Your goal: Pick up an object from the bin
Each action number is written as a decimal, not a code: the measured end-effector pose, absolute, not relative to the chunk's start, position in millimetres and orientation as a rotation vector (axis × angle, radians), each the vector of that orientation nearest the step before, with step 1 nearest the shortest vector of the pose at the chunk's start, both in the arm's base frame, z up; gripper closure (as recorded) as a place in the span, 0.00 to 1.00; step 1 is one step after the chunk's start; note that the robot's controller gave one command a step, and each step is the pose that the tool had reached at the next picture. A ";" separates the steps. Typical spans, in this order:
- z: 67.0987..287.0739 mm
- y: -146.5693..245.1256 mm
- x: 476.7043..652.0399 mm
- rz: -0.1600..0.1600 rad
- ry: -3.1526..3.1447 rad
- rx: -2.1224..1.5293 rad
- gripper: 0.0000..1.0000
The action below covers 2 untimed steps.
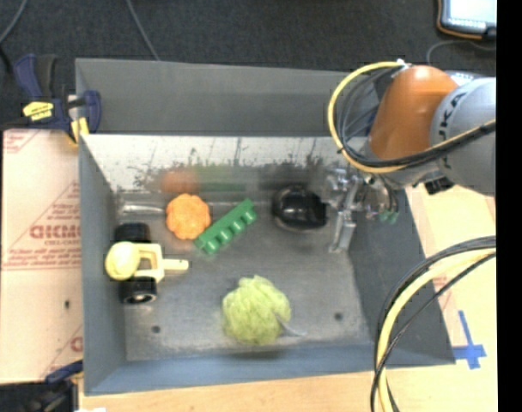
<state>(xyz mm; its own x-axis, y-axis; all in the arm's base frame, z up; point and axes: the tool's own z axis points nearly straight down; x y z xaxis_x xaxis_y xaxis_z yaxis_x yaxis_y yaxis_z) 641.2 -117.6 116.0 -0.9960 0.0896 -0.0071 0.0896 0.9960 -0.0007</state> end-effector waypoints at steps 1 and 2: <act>107.9 -104.2 644.6 -0.006 3.130 0.133 0.00; 115.7 -76.9 646.6 -0.008 3.104 0.429 0.00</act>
Offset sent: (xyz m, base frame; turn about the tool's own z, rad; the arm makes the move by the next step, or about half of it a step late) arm 0.0063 0.0484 0.0011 0.1845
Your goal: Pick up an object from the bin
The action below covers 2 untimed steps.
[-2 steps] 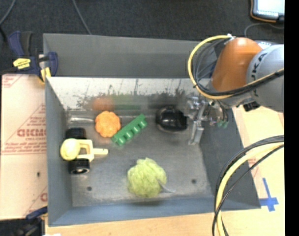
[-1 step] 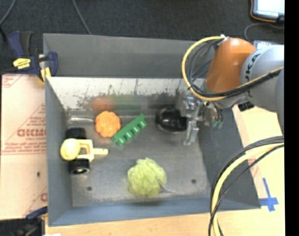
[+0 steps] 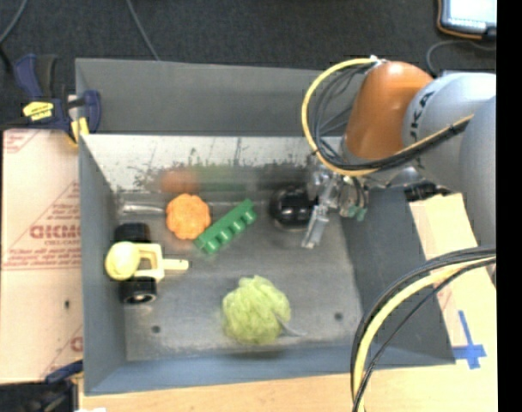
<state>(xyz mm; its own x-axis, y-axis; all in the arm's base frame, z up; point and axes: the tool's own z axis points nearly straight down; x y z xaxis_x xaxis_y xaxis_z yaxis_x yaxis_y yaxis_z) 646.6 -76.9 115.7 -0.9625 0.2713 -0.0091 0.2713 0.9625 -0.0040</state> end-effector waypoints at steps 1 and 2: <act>85.1 -77.3 654.0 -0.017 3.082 0.455 0.00; 86.1 -77.5 655.4 -0.018 3.073 0.453 1.00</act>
Offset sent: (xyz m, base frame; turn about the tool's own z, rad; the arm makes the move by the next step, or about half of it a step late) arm -0.0089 0.0131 -0.0457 0.2268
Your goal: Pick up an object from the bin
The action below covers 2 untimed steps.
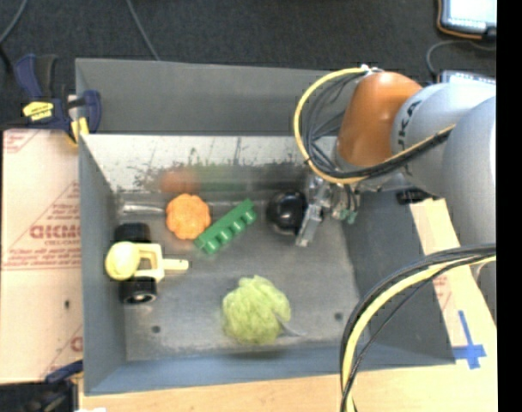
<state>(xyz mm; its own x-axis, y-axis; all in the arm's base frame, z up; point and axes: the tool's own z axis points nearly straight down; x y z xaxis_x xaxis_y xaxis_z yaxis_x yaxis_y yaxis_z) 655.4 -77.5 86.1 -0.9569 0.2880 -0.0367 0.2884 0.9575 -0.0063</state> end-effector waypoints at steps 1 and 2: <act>86.1 -77.5 655.4 -0.018 3.073 0.452 1.00; 107.6 -78.8 649.4 -0.025 3.104 0.450 1.00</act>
Offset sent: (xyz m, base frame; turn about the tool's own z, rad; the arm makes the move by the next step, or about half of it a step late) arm -0.0003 0.0001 0.0299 0.0000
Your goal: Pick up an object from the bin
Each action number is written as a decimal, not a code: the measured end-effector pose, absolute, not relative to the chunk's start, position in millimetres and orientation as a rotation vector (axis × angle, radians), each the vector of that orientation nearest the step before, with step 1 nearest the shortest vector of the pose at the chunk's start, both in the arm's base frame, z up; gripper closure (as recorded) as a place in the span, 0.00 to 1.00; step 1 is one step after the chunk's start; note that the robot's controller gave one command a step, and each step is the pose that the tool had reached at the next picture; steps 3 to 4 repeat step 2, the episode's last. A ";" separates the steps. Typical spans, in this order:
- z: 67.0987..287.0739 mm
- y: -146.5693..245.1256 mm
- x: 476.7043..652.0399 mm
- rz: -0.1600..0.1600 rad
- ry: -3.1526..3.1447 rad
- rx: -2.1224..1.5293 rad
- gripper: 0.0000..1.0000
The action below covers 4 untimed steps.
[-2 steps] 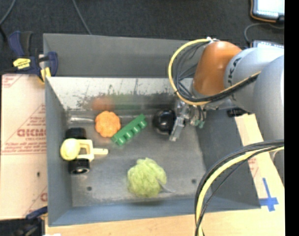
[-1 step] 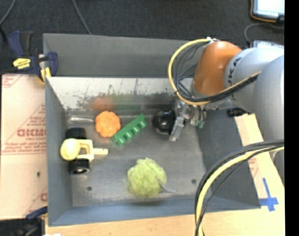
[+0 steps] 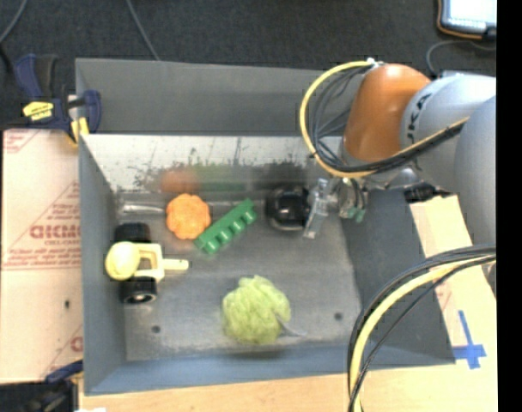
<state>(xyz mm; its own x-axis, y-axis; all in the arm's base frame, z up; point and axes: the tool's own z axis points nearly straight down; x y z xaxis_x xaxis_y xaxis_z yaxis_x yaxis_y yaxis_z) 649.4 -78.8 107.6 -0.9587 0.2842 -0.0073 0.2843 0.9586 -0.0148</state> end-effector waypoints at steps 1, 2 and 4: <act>116.7 -79.9 647.4 -0.027 3.105 0.452 1.00; 130.5 -78.9 648.4 -0.023 3.100 0.451 1.00; 130.5 -78.9 648.4 -0.023 3.100 0.451 1.00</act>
Offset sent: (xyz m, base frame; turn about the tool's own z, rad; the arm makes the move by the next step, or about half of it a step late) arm 0.0001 -0.0002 0.0150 0.0000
